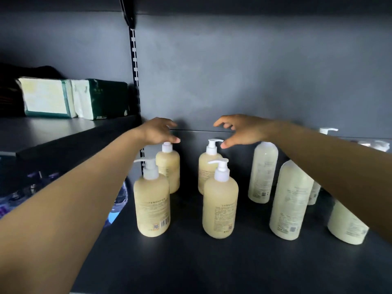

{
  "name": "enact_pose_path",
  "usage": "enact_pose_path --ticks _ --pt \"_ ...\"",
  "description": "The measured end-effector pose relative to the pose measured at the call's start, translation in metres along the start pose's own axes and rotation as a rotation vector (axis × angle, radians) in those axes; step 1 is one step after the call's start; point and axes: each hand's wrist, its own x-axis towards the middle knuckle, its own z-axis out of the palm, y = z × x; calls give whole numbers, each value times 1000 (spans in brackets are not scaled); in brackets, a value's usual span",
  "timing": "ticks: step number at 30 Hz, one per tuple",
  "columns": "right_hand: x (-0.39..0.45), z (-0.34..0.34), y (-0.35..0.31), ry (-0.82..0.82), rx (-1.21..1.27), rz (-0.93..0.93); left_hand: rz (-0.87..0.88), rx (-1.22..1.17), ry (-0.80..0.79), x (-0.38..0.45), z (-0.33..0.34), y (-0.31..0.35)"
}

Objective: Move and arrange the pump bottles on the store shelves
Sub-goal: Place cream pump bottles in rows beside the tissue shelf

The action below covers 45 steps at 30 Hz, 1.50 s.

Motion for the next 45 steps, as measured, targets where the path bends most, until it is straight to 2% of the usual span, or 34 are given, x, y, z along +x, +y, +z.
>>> enact_pose_path --ticks 7,12,18,25,30,37,39,41,43,45 --pt "34 22 1 -59 119 69 50 -154 -68 23 12 -37" --pt "48 42 7 -71 222 47 114 -328 -109 41 20 -65" --pt "51 58 12 -82 336 54 77 -460 -186 52 34 -87" --pt "55 61 8 -8 370 23 116 -495 -60 54 43 -81" --pt "57 62 7 25 356 36 77 -436 34 57 50 -75" --pt "65 61 -6 39 151 47 13 -312 108 53 48 -68" --pt "65 59 -1 -100 328 74 11 -398 41 53 45 -76" --pt "63 57 7 -263 500 87 10 -630 -122 51 40 -86" --pt "62 58 14 -264 529 69 17 -698 -193 50 37 -94" --pt "64 58 15 -215 538 66 24 -654 -177 51 38 -96"
